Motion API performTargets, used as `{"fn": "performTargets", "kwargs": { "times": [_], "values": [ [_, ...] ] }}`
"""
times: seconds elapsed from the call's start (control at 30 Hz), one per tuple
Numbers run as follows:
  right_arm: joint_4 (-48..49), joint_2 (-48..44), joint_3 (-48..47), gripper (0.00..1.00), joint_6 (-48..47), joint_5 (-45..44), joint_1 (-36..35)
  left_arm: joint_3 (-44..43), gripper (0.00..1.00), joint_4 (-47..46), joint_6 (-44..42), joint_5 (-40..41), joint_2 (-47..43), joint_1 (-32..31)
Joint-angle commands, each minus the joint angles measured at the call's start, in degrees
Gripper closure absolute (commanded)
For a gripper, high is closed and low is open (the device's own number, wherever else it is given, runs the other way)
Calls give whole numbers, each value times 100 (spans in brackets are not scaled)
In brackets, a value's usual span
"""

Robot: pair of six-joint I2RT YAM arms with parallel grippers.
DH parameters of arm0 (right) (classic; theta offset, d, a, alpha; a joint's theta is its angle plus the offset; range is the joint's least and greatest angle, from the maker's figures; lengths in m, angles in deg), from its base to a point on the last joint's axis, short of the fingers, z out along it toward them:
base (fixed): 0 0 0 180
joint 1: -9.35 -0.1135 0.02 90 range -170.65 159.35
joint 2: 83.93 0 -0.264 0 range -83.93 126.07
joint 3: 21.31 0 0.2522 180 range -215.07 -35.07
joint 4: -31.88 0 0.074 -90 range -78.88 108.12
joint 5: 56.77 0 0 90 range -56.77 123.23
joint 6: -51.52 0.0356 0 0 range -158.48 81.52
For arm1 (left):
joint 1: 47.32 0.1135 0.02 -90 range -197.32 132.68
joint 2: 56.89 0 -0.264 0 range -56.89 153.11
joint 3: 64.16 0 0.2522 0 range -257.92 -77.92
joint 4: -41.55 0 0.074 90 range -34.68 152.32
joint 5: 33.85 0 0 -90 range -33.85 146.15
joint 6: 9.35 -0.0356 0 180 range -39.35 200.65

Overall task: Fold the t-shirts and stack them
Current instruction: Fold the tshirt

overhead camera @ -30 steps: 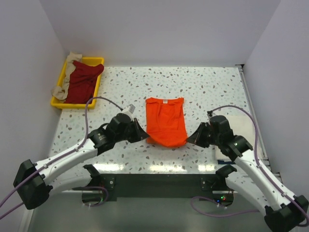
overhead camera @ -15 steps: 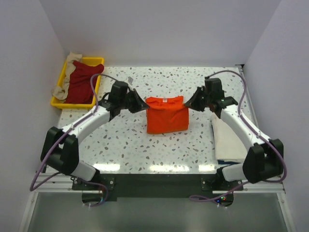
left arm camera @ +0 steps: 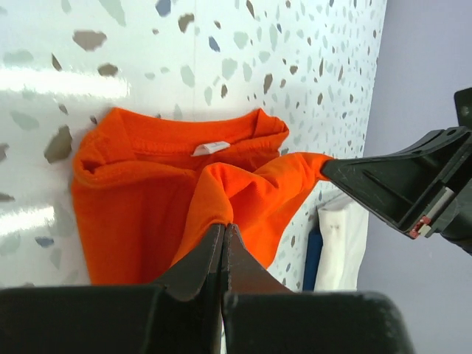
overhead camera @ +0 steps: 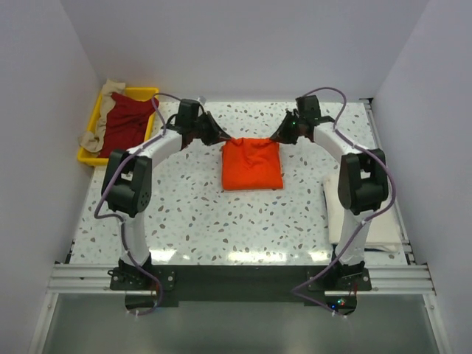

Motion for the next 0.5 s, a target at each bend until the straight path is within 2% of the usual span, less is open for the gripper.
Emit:
{"fn": "performTargets", "kwargs": {
  "times": [0.0, 0.13, 0.2, 0.3, 0.37, 0.4, 0.43, 0.47],
  "values": [
    [177, 430, -610, 100, -110, 293, 170, -604, 100, -169, -191, -290, 378, 241],
    [351, 818, -796, 99, -48, 390, 328, -876, 100, -387, -226, -536, 932, 443],
    [431, 976, -831, 94, 48, 495, 433, -1052, 100, -432, -253, -747, 1221, 514],
    [379, 1187, -1015, 93, 49, 548, 504, -1167, 99, -546, -288, -976, 1433, 584],
    [353, 1231, -1051, 89, 31, 539, 530, -1211, 91, -617, -323, -1072, 1477, 637],
    [361, 1231, -1042, 87, 40, 531, 574, -1263, 78, -626, -332, -1108, 1504, 690],
    [379, 1231, -1042, 84, 31, 539, 601, -1281, 74, -626, -349, -1134, 1495, 716],
    [370, 1222, -1042, 74, 31, 565, 627, -1273, 72, -808, -384, -1169, 1469, 751]
  ]
}}
